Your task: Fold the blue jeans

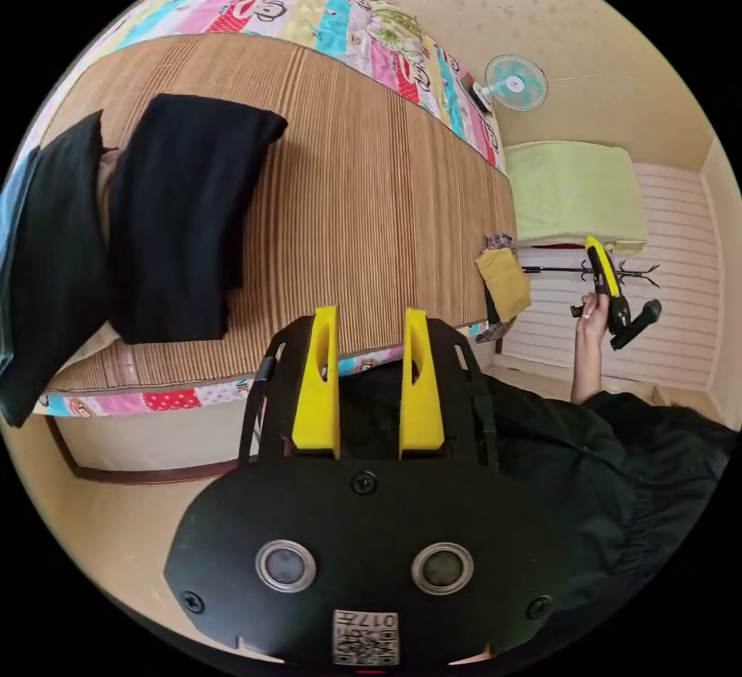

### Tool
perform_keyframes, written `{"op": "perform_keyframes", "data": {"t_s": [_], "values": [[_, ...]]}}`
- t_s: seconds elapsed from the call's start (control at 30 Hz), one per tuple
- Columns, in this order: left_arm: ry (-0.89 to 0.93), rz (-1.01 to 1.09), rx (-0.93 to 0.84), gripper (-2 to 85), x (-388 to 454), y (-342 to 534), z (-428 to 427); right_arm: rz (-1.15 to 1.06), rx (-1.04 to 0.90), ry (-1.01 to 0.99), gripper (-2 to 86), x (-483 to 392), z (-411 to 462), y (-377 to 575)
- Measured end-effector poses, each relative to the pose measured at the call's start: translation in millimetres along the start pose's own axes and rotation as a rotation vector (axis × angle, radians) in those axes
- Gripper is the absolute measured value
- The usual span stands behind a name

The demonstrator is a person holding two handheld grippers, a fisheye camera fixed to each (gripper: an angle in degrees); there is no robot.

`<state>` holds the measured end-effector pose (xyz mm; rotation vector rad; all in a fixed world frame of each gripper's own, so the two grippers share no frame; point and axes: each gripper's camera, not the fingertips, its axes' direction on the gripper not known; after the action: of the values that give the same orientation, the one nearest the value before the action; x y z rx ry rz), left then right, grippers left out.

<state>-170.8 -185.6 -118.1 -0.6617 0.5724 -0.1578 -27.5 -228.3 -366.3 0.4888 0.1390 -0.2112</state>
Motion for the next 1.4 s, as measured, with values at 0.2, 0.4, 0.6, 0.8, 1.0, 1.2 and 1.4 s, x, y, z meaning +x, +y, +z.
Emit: {"op": "perform_keyframes", "data": {"t_s": [0.2, 0.4, 0.6, 0.8, 1.0, 1.2, 1.4], "values": [[-0.179, -0.193, 0.252, 14.6, -71, 34, -97, 0.193, 0.072, -0.670, 0.2, -24, 13, -37], [-0.389, -0.364, 0.434, 15.9, -151, 66, -174, 0.241, 0.168, -1.164, 0.4, -64, 30, -46], [-0.437, -0.393, 0.190, 7.2, -221, 50, -155, 0.453, 0.366, -1.486, 1.5, -91, 38, -32], [-0.009, -0.053, 0.359, 2.8, -175, 71, -214, 0.369, 0.191, -1.409, 3.5, -131, 29, -21], [0.581, 0.533, 0.578, 1.9, -45, 91, -284, 0.335, -0.139, -1.212, 12.6, -185, 52, -19], [1.015, 1.027, 0.569, 1.8, 77, 128, -323, 0.383, -0.184, -1.286, 17.0, -211, 69, -18], [0.991, 1.317, 0.351, 1.8, 147, 183, -315, 0.693, 0.002, -1.451, 13.0, -153, 90, 3]]}}
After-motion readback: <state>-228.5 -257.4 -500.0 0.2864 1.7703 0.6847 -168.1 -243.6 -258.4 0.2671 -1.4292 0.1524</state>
